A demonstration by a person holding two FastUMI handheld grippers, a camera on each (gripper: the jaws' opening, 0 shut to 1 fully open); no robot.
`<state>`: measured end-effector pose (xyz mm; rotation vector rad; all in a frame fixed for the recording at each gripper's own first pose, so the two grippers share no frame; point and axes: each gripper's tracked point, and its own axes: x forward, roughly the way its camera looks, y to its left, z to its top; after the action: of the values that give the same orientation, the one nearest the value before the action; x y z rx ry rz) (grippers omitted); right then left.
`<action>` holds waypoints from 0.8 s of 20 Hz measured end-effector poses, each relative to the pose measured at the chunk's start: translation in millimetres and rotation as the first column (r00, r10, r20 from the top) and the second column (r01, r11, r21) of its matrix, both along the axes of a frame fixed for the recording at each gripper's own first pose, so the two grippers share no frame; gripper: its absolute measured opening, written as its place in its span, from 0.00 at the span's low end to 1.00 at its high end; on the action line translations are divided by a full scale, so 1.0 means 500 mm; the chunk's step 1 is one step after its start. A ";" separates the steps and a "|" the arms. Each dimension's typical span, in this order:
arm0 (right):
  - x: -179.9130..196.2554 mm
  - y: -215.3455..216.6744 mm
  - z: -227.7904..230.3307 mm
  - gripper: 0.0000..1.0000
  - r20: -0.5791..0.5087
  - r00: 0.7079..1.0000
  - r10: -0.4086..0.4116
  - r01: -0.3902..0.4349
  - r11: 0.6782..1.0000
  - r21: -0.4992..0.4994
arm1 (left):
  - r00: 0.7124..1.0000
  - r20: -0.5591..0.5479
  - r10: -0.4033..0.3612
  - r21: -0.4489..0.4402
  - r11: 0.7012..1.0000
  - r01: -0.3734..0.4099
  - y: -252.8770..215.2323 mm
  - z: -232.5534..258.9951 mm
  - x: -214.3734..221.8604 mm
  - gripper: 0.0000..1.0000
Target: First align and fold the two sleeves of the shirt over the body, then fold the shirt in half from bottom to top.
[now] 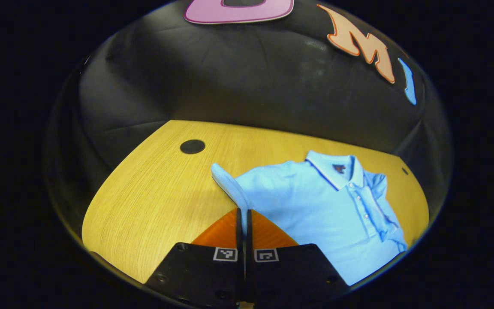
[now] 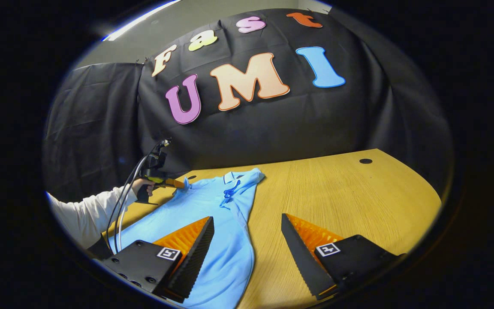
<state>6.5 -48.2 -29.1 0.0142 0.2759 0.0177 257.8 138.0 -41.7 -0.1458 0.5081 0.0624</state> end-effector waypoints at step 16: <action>0.002 0.014 -0.033 0.99 -0.047 0.999 0.012 -0.014 0.999 -0.030 | 0.920 -0.045 -0.390 0.152 0.908 0.392 -0.413 -0.020 -0.026 0.06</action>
<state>7.5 -41.1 -45.5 -0.0168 0.3235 0.0260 244.7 -68.3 -51.6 0.1144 0.5363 -0.2897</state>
